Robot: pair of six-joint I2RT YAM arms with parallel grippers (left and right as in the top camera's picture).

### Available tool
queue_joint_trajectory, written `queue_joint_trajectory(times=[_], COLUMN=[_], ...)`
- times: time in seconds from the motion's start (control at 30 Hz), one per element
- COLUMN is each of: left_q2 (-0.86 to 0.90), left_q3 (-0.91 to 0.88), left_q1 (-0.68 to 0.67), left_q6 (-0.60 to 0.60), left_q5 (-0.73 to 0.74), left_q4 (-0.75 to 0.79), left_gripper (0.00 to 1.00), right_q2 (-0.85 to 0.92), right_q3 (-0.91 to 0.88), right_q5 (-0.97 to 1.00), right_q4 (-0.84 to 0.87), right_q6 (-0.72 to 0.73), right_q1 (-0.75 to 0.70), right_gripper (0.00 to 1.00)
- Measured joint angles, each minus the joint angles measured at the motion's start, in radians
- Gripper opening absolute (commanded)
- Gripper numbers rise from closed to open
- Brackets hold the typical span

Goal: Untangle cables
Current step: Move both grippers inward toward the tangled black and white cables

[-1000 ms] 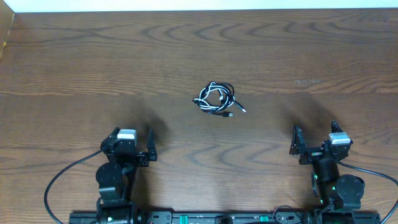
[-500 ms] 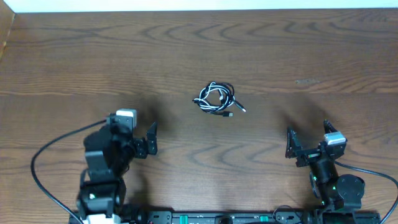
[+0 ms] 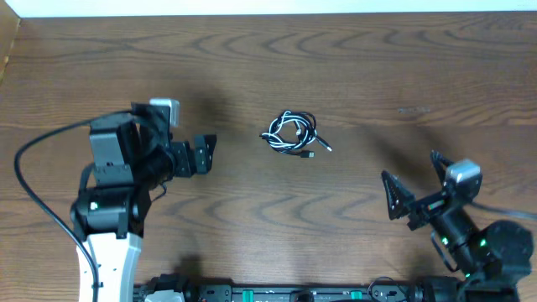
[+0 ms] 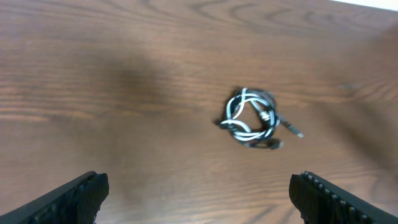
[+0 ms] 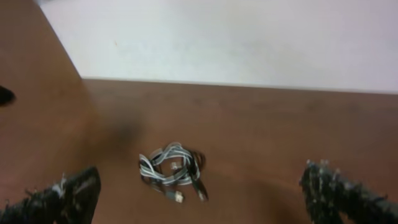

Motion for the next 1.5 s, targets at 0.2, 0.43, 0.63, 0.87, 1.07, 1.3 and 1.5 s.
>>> queue_joint_trajectory(times=[0.2,0.43,0.63,0.87,1.07,1.3,1.5], left_q2=[0.069,0.225,0.38,0.45,0.562,0.771,0.86], left_q3=[0.085,0.262,0.35,0.35,0.351,0.351,0.351], left_q1=[-0.077,-0.212,-0.239,-0.24,-0.241,-0.242,-0.251], left_q6=[-0.04,-0.051,-0.054,-0.08,-0.249,-0.542,-0.74], left_q5=[0.03,0.042,0.063,0.09,0.066,0.016,0.008], left_q4=[-0.005,-0.03,-0.031,-0.039,-0.01,-0.002,0.032], left_gripper=[0.98,0.98,0.98,0.98,0.97,0.62,0.57], right_q2=[0.274,0.597,0.775,0.877,0.91,0.916,0.916], right_q3=[0.272,0.537,0.612,0.613,0.613,0.613,0.613], right_q5=[-0.063,-0.173,-0.258,-0.29,-0.301,-0.229,-0.153], right_q4=[-0.202,-0.306,-0.238,-0.215,-0.239,-0.299,-0.306], right_q6=[0.01,0.013,0.013,0.061,0.084,0.09,0.091], right_q1=[0.0,0.0,0.0,0.0,0.0,0.049,0.084], right_gripper=[0.99,0.99,0.99,0.91,0.91,0.85,0.9])
